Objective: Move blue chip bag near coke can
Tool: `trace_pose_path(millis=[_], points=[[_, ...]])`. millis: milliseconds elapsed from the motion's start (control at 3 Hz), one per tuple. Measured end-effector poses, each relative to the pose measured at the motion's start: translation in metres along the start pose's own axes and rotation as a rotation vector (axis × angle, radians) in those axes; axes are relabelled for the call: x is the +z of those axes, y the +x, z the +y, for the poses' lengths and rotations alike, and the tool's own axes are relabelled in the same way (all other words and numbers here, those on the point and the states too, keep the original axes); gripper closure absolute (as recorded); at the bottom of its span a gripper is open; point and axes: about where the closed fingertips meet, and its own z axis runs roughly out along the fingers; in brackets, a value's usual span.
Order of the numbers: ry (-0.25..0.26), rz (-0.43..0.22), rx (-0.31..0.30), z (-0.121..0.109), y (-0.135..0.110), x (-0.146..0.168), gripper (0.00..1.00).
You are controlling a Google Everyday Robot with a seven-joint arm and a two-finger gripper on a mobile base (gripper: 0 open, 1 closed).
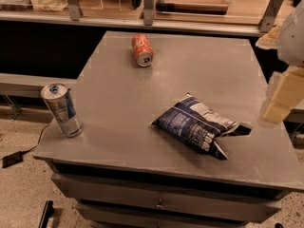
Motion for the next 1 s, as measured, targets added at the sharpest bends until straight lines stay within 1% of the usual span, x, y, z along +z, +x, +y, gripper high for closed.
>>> trace_pose_path(millis=[333, 667, 1000], points=[[-0.088, -0.077, -0.176, 0.028, -0.01, 0.055, 0.0], [-0.17, -0.095, -0.283, 0.047, -0.009, 0.096, 0.0], [-0.232, -0.093, -0.325, 0.055, -0.007, 0.122, 0.0]])
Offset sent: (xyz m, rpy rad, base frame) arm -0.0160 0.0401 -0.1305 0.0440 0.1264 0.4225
